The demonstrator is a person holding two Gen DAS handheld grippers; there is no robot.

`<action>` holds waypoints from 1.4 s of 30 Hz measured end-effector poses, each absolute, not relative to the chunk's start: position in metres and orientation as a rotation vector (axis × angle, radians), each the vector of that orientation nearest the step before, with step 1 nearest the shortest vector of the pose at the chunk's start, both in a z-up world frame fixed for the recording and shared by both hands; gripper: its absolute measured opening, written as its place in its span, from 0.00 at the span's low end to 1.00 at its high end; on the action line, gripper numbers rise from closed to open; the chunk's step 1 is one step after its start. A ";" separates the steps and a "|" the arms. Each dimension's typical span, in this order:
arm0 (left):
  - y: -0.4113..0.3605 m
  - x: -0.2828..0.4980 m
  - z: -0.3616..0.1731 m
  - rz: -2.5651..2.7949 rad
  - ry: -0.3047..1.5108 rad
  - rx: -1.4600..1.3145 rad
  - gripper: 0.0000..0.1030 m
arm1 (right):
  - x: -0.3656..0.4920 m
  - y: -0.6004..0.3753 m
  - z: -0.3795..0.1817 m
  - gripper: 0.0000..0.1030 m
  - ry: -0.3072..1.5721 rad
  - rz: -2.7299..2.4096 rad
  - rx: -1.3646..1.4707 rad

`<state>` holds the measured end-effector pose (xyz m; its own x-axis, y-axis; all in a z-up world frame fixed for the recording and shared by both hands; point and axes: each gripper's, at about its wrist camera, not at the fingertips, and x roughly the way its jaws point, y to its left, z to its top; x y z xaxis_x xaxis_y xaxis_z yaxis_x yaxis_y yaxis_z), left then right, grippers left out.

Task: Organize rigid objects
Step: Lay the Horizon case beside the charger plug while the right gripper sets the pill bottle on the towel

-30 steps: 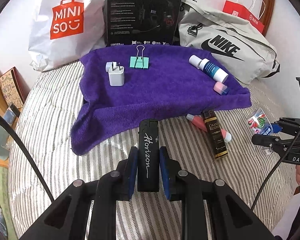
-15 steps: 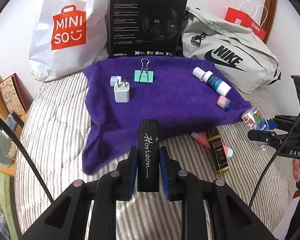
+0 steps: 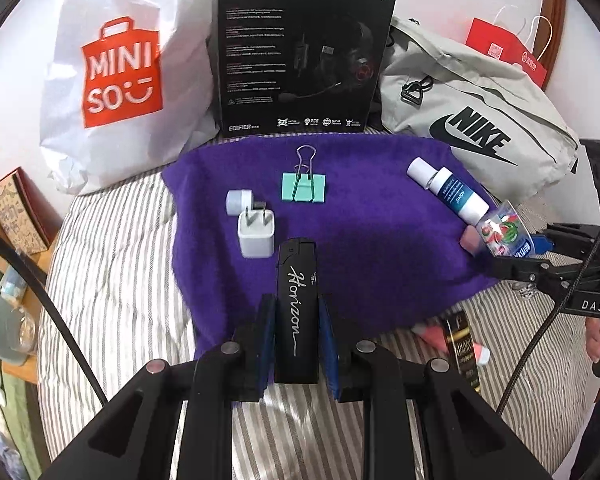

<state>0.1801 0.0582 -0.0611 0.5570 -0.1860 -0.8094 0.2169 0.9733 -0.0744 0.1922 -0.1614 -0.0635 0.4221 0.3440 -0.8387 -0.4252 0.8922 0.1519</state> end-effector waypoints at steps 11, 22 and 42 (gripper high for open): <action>0.059 0.218 -0.086 -0.259 1.017 0.047 0.20 | 0.241 -0.147 -0.085 0.40 1.085 0.463 -0.133; 0.053 0.229 -0.104 -0.268 1.046 0.076 0.21 | 0.273 -0.133 -0.107 0.40 1.115 0.435 -0.175; 0.057 0.198 -0.082 -0.185 0.988 0.074 0.57 | 0.281 -0.125 -0.108 0.45 1.110 0.394 -0.258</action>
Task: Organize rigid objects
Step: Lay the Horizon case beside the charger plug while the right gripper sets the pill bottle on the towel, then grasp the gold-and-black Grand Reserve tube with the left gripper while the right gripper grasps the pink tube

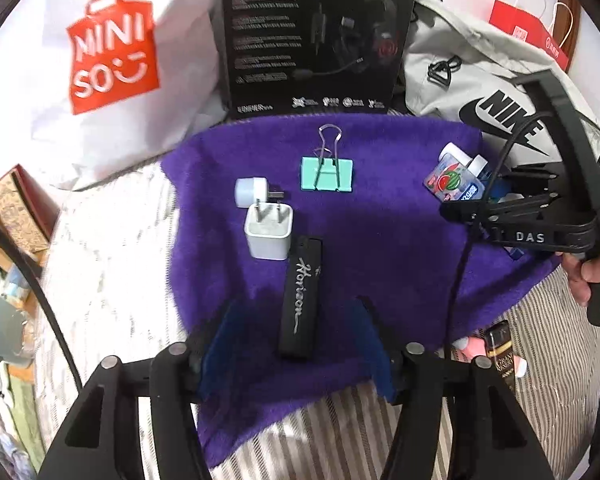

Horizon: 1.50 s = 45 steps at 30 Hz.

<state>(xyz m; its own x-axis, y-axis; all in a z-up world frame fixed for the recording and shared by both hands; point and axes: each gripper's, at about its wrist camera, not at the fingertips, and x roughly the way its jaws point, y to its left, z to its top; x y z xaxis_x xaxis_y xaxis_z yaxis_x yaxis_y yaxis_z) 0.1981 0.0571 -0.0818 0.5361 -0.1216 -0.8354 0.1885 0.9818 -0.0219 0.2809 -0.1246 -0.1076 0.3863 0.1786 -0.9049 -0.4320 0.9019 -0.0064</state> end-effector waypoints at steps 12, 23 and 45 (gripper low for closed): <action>0.071 0.138 -0.062 -0.135 0.956 0.045 0.60 | 0.215 -0.155 -0.071 0.67 1.067 0.383 -0.177; -0.017 0.116 -0.080 -0.316 0.976 0.011 0.60 | 0.092 -0.234 -0.062 0.73 1.027 0.294 -0.017; -0.048 0.121 -0.102 -0.359 1.037 0.065 0.24 | 0.052 -0.232 -0.092 0.73 1.102 0.327 0.094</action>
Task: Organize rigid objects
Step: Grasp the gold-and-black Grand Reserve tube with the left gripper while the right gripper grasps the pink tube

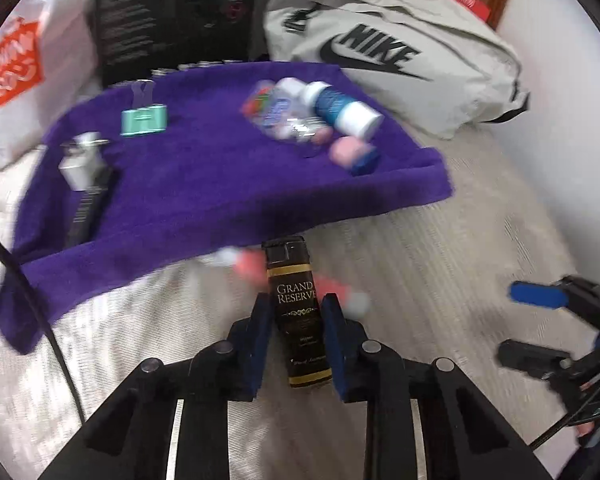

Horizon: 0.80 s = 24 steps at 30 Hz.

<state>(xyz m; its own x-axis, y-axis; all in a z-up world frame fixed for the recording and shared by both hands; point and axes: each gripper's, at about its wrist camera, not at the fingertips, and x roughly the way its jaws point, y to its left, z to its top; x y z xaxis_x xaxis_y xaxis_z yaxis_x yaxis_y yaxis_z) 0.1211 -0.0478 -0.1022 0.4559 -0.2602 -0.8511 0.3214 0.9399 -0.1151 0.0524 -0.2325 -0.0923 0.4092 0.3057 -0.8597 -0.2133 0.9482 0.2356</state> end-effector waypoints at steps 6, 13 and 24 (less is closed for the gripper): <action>-0.002 0.107 -0.105 -0.274 1.052 0.115 0.22 | 0.054 -0.221 -0.091 0.73 1.102 0.354 0.077; 0.005 0.100 -0.110 -0.240 1.044 0.164 0.28 | 0.061 -0.198 -0.094 0.73 1.105 0.396 0.044; 0.015 0.095 -0.110 -0.213 1.035 0.158 0.22 | 0.103 -0.144 -0.108 0.72 1.074 0.472 -0.114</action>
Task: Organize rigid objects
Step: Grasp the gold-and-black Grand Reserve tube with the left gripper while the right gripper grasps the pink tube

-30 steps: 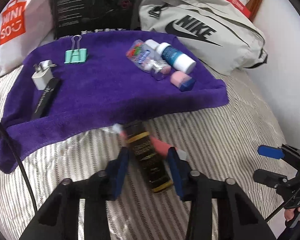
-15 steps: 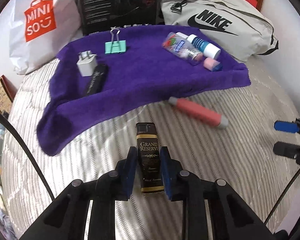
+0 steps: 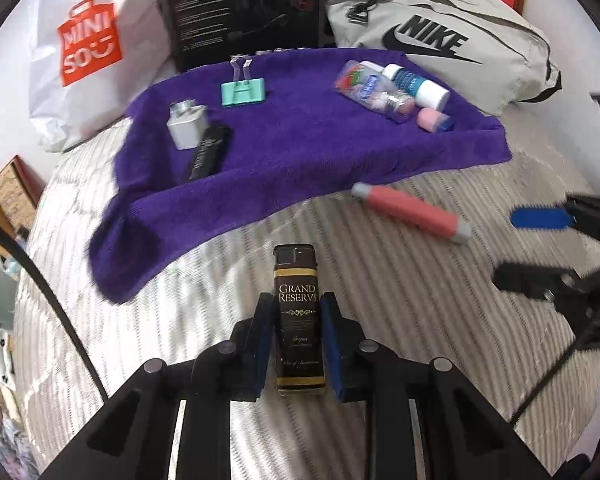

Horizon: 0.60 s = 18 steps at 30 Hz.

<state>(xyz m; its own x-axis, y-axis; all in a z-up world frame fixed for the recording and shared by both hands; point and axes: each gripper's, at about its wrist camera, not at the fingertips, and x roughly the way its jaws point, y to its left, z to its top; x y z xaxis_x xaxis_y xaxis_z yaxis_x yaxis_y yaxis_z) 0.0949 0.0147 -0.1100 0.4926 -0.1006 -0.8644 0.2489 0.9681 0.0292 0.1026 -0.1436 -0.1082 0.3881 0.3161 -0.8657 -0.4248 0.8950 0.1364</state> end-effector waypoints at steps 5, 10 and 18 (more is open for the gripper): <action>0.041 0.084 -0.110 -0.177 1.043 0.119 0.22 | 0.126 -0.113 -0.116 0.53 1.047 0.529 -0.235; 0.050 0.080 -0.111 -0.187 1.026 0.062 0.22 | 0.135 -0.099 -0.117 0.37 1.017 0.566 -0.320; 0.051 0.079 -0.110 -0.197 1.014 0.058 0.22 | 0.124 -0.132 -0.108 0.16 1.063 0.512 -0.269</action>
